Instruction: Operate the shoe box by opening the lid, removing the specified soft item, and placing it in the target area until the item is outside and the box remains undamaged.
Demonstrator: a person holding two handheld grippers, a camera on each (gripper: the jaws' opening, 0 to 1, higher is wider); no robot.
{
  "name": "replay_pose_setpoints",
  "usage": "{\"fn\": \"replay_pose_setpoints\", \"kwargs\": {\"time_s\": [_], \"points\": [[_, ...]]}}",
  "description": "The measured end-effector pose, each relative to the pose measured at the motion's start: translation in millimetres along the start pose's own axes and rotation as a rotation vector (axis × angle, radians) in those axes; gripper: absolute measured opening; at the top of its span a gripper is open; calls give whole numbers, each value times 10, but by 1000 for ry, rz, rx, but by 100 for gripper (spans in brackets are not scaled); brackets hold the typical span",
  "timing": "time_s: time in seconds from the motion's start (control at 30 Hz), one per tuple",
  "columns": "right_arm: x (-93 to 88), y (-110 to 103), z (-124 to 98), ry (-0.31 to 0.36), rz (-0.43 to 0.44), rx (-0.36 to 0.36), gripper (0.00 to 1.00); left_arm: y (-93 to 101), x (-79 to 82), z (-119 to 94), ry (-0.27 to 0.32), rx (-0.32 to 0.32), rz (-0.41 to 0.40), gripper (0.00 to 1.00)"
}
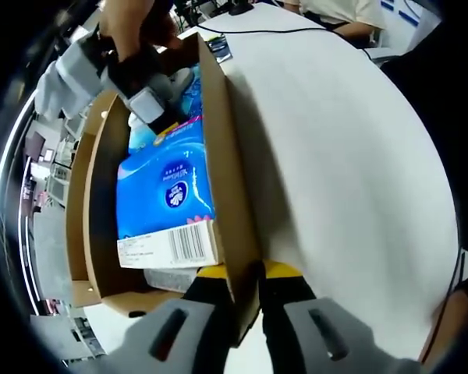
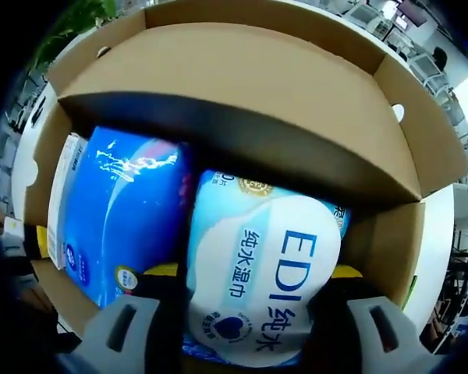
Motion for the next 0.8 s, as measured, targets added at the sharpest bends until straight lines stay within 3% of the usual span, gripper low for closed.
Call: {"fn": "replay_pose_setpoints", "kwargs": {"time_s": [0.33,0.53,0.8], "points": [[7,-30,-9,-31,49,-18,68,-8,0,-1,1,-3,0,9],[7,9,37,-16,69,54,71,-16,-1,2,1,-1,0,9],[15,22,70,-54,85,66,73,-34,-3,7,5,2,-6,9]]}}
Point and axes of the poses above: the point that each gripper's makers call its tool centre point, and the gripper's own axes: z roughly forward along the fingers, y roughly to its right, x roughly out of its top, the point moved 2 cm from there along -z, roughly backward along the fingers, and after that the axes turned 11 degrees about x, right-handed, at the moved point
